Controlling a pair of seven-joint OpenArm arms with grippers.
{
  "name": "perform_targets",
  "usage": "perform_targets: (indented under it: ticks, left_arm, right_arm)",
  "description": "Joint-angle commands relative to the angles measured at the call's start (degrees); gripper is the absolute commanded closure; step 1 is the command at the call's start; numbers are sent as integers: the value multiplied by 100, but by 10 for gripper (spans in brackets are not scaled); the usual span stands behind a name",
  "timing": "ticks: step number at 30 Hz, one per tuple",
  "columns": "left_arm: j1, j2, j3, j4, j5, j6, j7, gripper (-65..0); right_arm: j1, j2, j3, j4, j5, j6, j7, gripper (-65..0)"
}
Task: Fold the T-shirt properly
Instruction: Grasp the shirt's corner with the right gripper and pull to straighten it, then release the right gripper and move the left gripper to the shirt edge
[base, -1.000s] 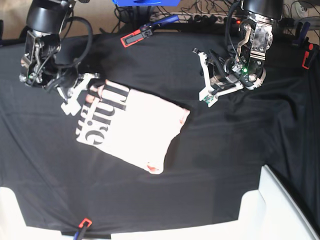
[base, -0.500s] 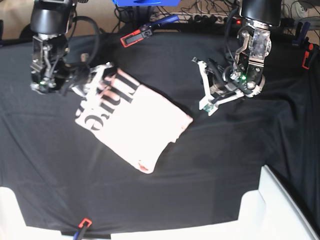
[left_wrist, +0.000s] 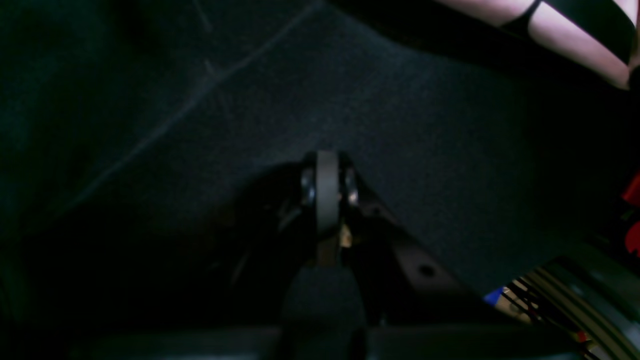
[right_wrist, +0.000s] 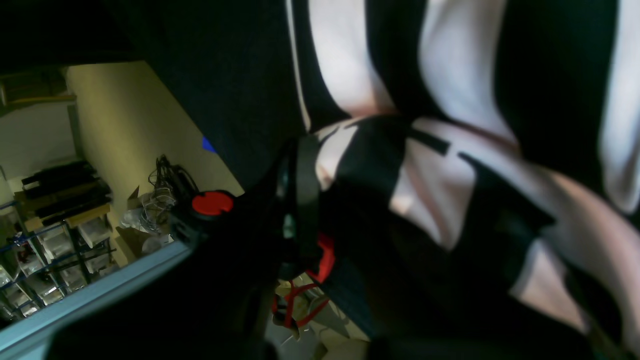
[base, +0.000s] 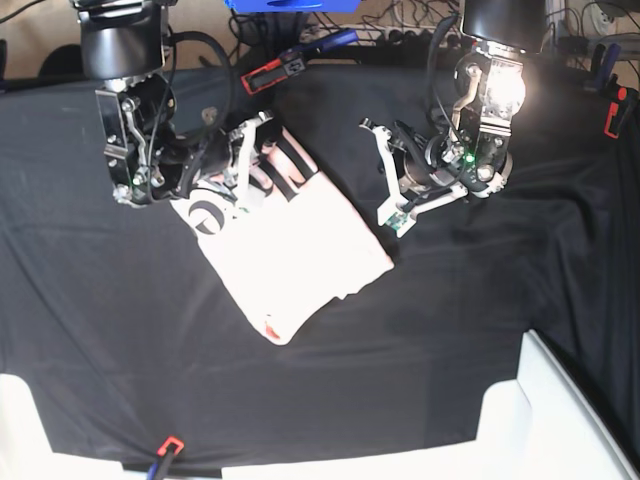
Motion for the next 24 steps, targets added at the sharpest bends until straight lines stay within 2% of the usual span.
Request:
perform_targets:
  ticks: [1, 3, 6, 7, 8, 12, 14, 15, 17, 20, 24]
  left_arm:
    - [-64, -43, -14, 75, -26, -10, -28, 0]
    - [-64, -43, -14, 75, -17, -10, -28, 0]
    - [-91, -43, -14, 75, -17, -10, -28, 0]
    - [-135, -43, -14, 75, -26, -10, -28, 0]
    - [-161, -43, -14, 57, -26, -10, -28, 0]
    - [-187, -43, -14, 57, -26, -10, -28, 0]
    - [-187, -43, 13, 66, -26, -19, -28, 0]
    - [-170, -43, 66, 84, -26, -28, -19, 0]
    - [-126, -43, 74, 110, -26, -72, 7, 0]
    - [-29, -34, 66, 154, -26, -362, 16, 0]
    - [208, -52, 74, 242, -35, -388, 25, 0]
  right_arm:
    - [56, -5, 5, 74, 134, 45, 11, -46]
    - [39, -5, 14, 74, 134, 45, 2, -142]
    - [-23, -14, 14, 118, 134, 45, 11, -384]
    - [-32, -14, 14, 206, 143, 45, 11, -440]
    - [-49, -23, 14, 320, 143, 45, -25, -469]
    - [-243, 3, 85, 1067, 591, 45, -121, -473]
    - [-410, 47, 463, 1410, 697, 41, -165, -473]
    - [-471, 56, 682, 1551, 767, -337, -183, -474]
    - [-515, 74, 1034, 1639, 952, -847, -200, -474]
    - [-656, 249, 1394, 1612, 1268, -1269, -200, -474]
    - [-770, 390, 1728, 1480, 1734, -1647, -148, -474]
